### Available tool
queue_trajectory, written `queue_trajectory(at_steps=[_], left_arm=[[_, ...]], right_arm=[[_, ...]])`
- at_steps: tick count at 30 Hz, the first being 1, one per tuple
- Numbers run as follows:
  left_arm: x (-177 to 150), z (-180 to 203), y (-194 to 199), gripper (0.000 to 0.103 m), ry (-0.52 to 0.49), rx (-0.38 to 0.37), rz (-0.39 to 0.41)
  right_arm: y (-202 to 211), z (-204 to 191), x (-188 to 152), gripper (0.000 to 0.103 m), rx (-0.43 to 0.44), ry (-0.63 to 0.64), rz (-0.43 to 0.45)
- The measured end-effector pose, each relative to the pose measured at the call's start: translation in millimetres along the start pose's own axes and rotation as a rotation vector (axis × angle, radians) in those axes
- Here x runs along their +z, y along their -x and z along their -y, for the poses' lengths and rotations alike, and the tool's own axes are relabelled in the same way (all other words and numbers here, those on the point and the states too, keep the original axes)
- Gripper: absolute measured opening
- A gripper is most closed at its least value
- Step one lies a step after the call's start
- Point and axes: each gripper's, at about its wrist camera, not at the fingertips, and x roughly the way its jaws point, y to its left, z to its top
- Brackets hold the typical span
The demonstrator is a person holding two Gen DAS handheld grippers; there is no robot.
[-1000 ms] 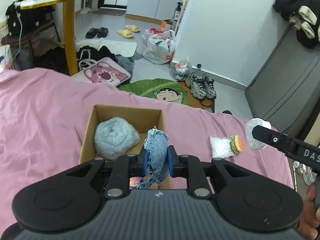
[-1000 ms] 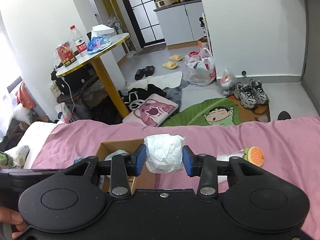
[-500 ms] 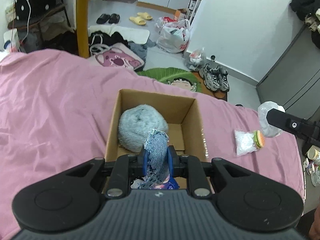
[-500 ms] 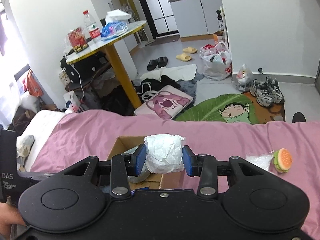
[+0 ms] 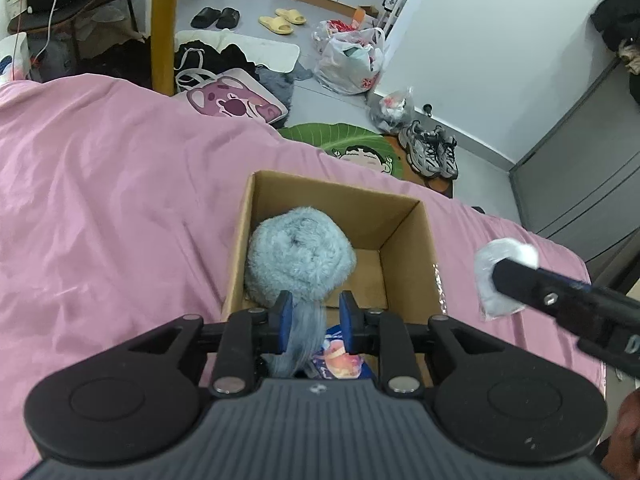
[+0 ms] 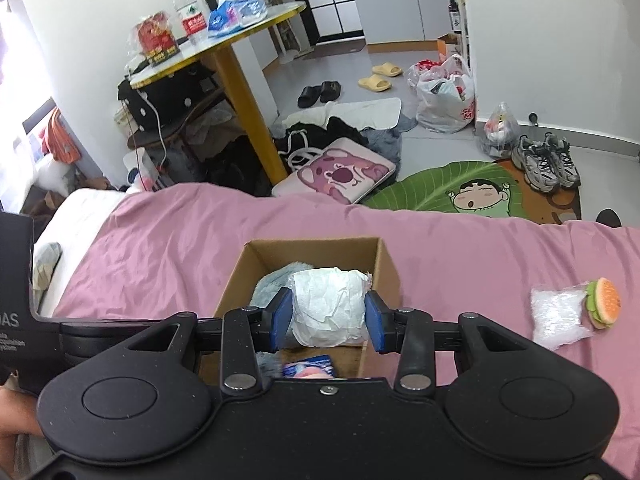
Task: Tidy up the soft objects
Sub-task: 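Lower the denim cloth into the box with the left gripper while the right gripper drops the white item in, then move both grippers back to the bag of filling and the plush hamburger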
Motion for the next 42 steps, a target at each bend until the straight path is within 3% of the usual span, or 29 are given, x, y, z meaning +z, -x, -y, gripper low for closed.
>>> queue_trajectory(at_steps=[6, 14, 17, 19, 23, 32, 42], left_arm=[[3.9, -12.5, 1.2, 0.028, 0.045, -0.004, -0.008], [7.1, -16.4, 24.4, 0.06, 0.052, 0.03, 0.032], [4.5, -18.3, 34.1, 0.069, 0.056, 0.039, 0.045], [1.9, -21.0, 39.9, 0.07, 0.057, 0.047, 0.056], [-0.5, -22.6, 45.8, 0.083, 0.063, 0.059, 0.061], [-10.9, -11.3, 54.4, 0.093, 0.064, 0.105, 0.063], [-18.0, 27.3, 67.0, 0.1, 0.026, 0.135, 0.084]], right_arm=[[-5.1, -4.9, -0.3, 0.039, 0.017, -0.007, -0.016], [-14.9, -13.0, -2.6, 0.043, 0.052, -0.013, -0.059], [-15.7, -10.4, -6.4, 0.057, 0.059, -0.023, -0.081], [-10.8, -3.6, -7.9, 0.072, 0.064, -0.046, -0.071], [1.8, 10.4, -12.0, 0.079, 0.054, -0.055, -0.06], [33.2, 38.6, -14.3, 0.083, 0.04, -0.039, -0.016], [68.7, 71.1, -12.4, 0.092, 0.056, -0.066, 0.045]])
